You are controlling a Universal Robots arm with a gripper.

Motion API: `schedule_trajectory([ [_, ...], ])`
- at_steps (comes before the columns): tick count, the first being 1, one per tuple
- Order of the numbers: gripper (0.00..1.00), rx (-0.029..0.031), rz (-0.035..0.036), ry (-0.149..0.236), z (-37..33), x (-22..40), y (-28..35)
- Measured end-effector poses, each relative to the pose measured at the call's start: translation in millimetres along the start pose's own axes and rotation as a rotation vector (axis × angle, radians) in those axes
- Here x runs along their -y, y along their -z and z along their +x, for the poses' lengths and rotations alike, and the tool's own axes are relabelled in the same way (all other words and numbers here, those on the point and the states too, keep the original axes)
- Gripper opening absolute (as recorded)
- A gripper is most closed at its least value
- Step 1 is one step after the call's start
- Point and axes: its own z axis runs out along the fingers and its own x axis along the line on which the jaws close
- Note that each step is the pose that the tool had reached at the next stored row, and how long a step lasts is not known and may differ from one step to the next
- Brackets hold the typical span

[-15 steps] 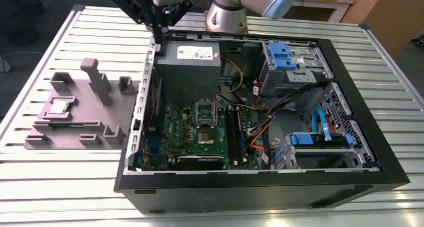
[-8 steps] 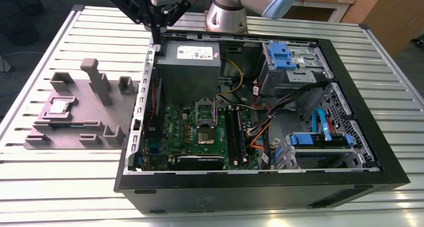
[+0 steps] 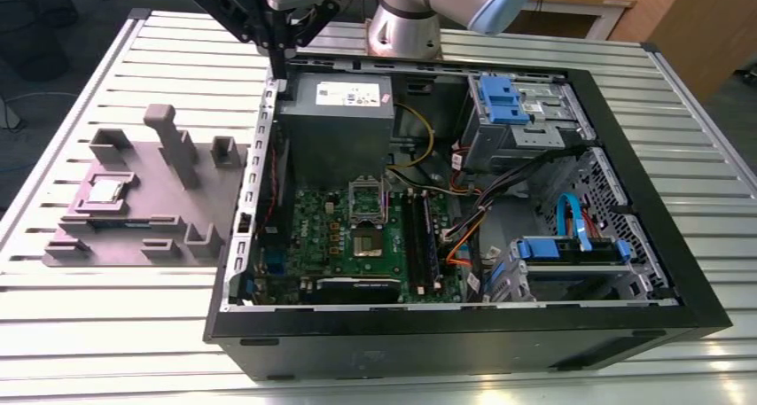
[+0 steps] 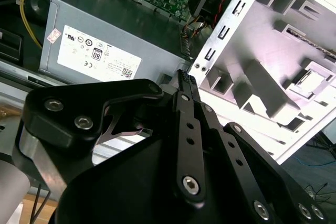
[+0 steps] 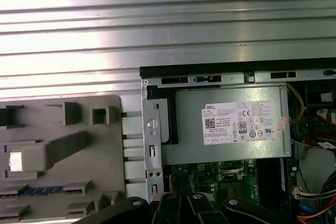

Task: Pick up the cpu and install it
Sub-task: 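Reach for the cpu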

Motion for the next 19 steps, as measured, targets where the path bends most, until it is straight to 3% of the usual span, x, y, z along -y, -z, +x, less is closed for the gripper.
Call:
schedule_trajectory([
  [19,0.11,0.0000,0.0000,0.000,7.9,0.6,0.1],
])
